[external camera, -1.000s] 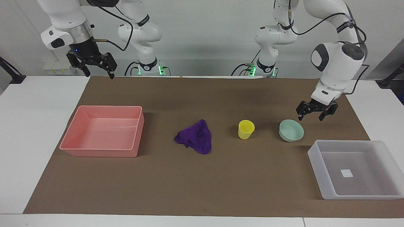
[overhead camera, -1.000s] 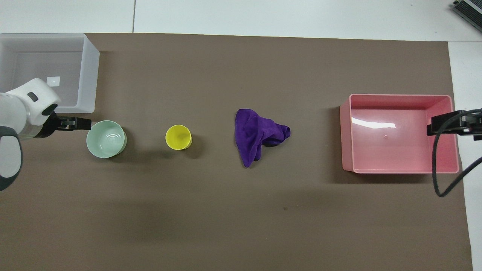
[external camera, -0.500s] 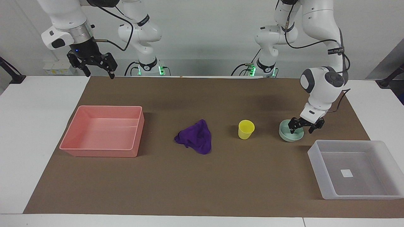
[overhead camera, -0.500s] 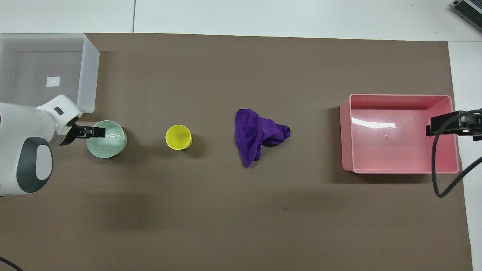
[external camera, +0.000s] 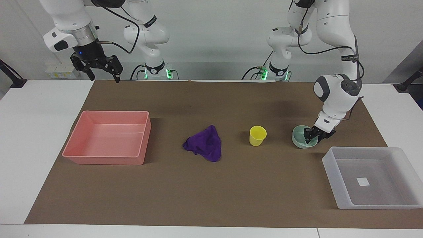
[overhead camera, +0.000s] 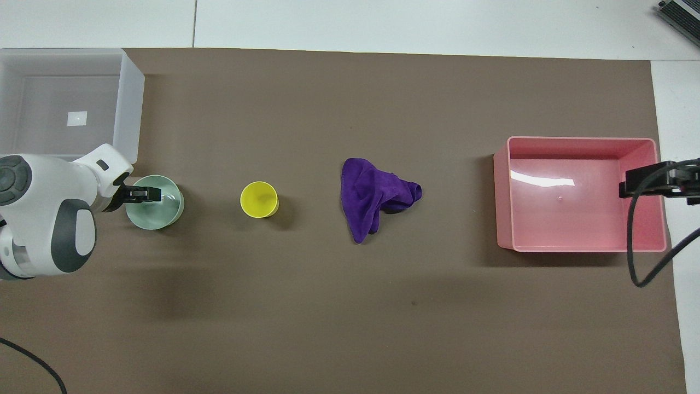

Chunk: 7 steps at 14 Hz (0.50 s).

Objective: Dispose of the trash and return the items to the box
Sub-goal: 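Reach the left gripper to the pale green bowl and grasp its rim, then lift the green bowl with the left gripper into the clear box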

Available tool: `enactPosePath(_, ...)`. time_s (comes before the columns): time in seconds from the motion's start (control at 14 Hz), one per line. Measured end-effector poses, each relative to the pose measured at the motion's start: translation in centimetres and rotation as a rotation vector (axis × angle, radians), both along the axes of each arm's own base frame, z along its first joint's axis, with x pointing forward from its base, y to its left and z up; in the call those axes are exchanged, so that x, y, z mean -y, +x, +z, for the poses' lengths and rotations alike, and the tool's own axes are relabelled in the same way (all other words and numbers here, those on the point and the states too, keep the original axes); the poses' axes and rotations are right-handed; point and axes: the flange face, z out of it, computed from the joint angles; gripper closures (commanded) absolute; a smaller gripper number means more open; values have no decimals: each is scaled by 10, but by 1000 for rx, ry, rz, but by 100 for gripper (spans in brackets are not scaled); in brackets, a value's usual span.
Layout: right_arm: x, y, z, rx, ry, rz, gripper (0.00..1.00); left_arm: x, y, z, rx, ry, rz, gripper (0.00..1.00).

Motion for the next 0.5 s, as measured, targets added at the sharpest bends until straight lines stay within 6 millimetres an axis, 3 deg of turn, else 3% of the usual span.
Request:
enactPosePath(0.21, 0, 0, -1, -2, 0, 0, 0, 2, 0, 8, 7, -4, 0, 100)
enactPosePath(0.36, 0, -1, -2, -4, 0, 0, 0, 2, 2, 29, 9, -7, -2, 100)
enactPosePath(0.5, 0, -1, -3, -6, 0, 0, 0, 1, 7, 62, 13, -10, -3, 100)
